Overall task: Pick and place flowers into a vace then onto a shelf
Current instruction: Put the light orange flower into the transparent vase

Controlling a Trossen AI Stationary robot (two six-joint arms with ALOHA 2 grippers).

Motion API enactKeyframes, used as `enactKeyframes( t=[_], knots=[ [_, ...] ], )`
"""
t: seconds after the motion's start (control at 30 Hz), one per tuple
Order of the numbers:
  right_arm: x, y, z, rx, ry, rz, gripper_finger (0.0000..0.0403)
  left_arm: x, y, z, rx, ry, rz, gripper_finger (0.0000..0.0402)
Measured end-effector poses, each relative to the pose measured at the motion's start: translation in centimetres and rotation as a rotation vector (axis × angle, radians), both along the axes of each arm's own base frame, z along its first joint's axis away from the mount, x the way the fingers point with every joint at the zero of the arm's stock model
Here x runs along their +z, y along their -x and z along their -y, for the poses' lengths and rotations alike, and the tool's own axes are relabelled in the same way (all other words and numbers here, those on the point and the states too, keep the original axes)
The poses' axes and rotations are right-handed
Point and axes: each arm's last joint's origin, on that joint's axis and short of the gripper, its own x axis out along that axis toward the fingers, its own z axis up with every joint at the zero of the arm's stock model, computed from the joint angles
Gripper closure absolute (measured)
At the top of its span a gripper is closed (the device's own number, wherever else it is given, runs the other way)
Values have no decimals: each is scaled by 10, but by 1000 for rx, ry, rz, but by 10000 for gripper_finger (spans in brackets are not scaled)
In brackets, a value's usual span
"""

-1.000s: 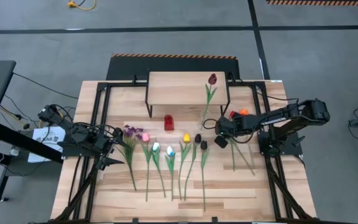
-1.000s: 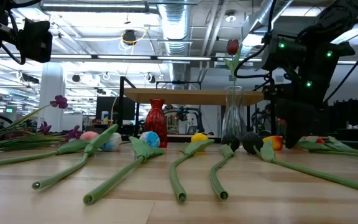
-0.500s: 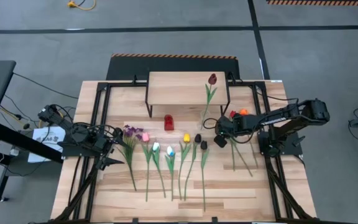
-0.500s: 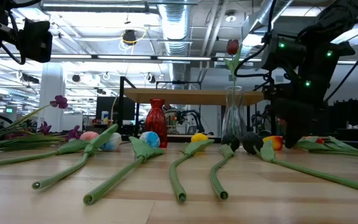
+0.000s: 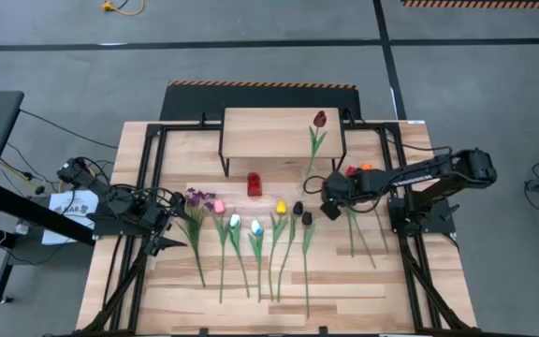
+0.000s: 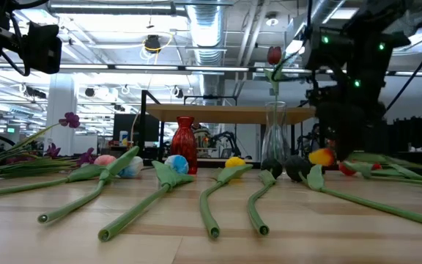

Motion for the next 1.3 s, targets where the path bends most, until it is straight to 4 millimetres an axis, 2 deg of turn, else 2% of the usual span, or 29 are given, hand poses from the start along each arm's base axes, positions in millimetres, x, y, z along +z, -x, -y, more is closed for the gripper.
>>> enactKeyframes(
  t=[0.27, 0.57, 0.7, 0.83, 0.97, 1.1, 1.3],
  knots=[
    [30, -11, -23, 27, 6, 10, 400, 0, 0, 0, 0, 0, 0, 99],
    [47, -10, -73, 116, -25, 57, 396, 0, 0, 0, 0, 0, 0, 99],
    [51, -14, -93, 187, -22, 155, 400, 0, 0, 0, 0, 0, 0, 99],
    [59, -27, -107, 308, 49, 328, 398, 0, 0, 0, 0, 0, 0, 99],
    [72, -44, -110, 428, 151, 511, 396, 0, 0, 0, 0, 0, 0, 99],
    [88, -62, -106, 535, 264, 662, 399, 0, 0, 0, 0, 0, 0, 99],
    [129, -80, -92, 594, 409, 756, 396, 0, 0, 0, 0, 0, 0, 99]
  ],
)
